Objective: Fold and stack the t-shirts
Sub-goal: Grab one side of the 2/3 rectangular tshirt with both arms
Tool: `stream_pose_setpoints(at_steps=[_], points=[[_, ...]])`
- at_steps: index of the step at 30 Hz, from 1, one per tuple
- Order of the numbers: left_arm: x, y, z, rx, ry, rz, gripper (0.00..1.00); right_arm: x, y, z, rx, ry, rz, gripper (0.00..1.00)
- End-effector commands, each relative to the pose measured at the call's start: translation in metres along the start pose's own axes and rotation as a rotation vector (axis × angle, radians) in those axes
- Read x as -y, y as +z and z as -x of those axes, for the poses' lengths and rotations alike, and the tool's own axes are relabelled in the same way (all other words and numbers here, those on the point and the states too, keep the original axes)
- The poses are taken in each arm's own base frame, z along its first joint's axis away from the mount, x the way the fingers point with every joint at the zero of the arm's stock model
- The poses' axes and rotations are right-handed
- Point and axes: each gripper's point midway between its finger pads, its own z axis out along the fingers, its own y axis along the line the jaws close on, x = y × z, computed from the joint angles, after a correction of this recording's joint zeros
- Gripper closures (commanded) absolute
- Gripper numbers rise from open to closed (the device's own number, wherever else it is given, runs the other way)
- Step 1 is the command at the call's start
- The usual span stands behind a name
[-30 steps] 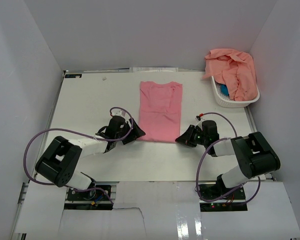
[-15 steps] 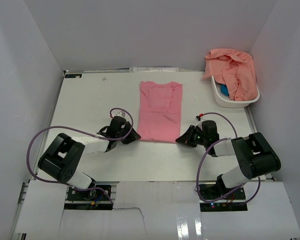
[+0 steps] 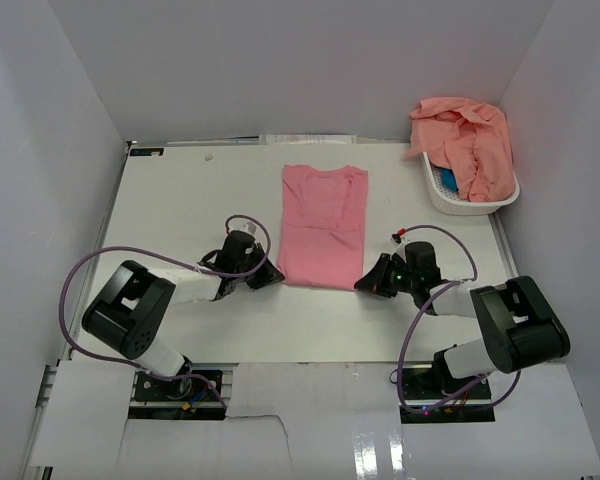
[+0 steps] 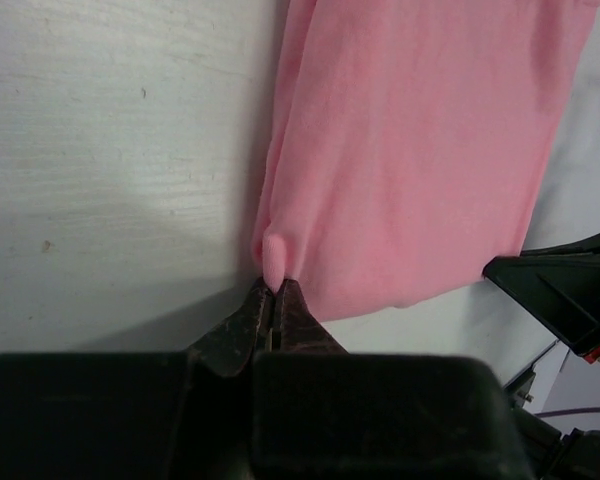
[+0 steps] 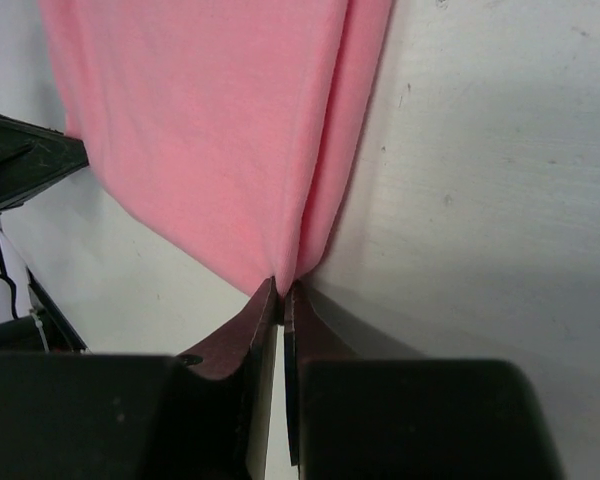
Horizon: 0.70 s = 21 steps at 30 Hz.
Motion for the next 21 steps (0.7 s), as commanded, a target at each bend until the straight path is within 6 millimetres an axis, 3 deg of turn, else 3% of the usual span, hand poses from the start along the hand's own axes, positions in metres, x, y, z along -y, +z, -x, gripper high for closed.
stream_pose_setpoints(at_steps=[1, 9, 10, 16, 21], points=[[-0.039, -0.017, -0.044, -0.158, 0.009, 0.114, 1.0, 0.029, -0.013, -0.041, -0.145, -0.015, -0.124, 0.92], [-0.047, -0.059, -0.08, -0.225, 0.034, 0.137, 1.0, 0.022, -0.044, -0.076, -0.243, -0.042, -0.112, 0.92], [-0.041, -0.065, -0.079, -0.21, 0.036, 0.11, 1.0, 0.026, -0.051, -0.087, -0.284, -0.03, -0.138, 0.92], [-0.034, -0.089, -0.103, -0.257, 0.032, 0.083, 1.0, 0.012, -0.075, -0.112, -0.342, -0.014, -0.096, 0.92], [-0.026, -0.102, -0.107, -0.265, 0.022, 0.058, 1.0, -0.004, -0.089, -0.116, -0.354, -0.05, -0.048, 0.92]])
